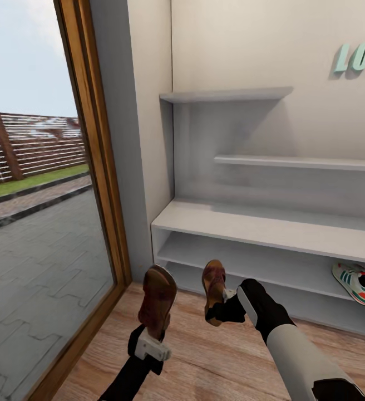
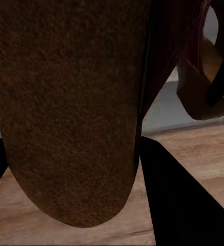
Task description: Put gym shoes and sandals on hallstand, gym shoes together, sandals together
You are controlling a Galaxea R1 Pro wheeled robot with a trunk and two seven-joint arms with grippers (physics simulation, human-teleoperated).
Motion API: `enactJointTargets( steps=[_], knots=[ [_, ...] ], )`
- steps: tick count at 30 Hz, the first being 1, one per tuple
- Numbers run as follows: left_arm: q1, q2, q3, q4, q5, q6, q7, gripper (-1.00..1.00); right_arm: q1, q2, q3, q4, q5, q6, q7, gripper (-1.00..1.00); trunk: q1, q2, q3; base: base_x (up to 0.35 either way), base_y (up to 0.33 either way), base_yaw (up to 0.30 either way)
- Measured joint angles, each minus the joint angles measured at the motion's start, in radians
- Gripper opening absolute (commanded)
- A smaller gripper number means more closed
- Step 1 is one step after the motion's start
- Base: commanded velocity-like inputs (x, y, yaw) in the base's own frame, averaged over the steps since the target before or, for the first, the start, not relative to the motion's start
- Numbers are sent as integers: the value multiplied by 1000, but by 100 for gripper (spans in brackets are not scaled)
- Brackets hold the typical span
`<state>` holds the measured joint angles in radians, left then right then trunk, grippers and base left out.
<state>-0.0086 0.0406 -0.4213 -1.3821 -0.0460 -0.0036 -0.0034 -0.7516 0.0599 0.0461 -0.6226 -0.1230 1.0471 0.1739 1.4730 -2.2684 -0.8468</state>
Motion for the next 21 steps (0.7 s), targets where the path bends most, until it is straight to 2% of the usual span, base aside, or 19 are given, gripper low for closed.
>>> enactJointTargets(
  steps=[3,5,7,8,9,12,16,21],
  knots=[
    [68,2,18,-93,-1,-36,3,-100,0,0,1,1,0,0,-1,-100,0,0,0,0,0,0],
    [88,1,39,-111,-1,-41,5,-100,0,0,1,1,-1,0,-1,-100,0,0,0,0,0,0],
    [102,1,76,-123,0,-44,6,-100,0,0,1,1,0,0,-1,-100,0,0,0,0,0,0],
    [104,1,86,-125,0,-44,6,-100,0,0,1,1,0,0,-1,-100,0,0,0,0,0,0],
    [107,0,119,-130,0,-45,7,-100,0,0,0,2,0,0,-1,-100,0,0,0,0,0,0],
    [110,0,177,-132,0,-45,5,-100,0,0,0,2,0,0,-1,-100,0,0,0,0,0,0],
    [111,-1,237,-134,2,-46,4,-100,0,0,0,2,0,0,-1,-100,0,0,0,0,0,0],
    [111,-1,263,-135,1,-46,4,-100,0,0,0,3,-1,0,-1,-100,0,0,0,0,0,0]
  ],
)
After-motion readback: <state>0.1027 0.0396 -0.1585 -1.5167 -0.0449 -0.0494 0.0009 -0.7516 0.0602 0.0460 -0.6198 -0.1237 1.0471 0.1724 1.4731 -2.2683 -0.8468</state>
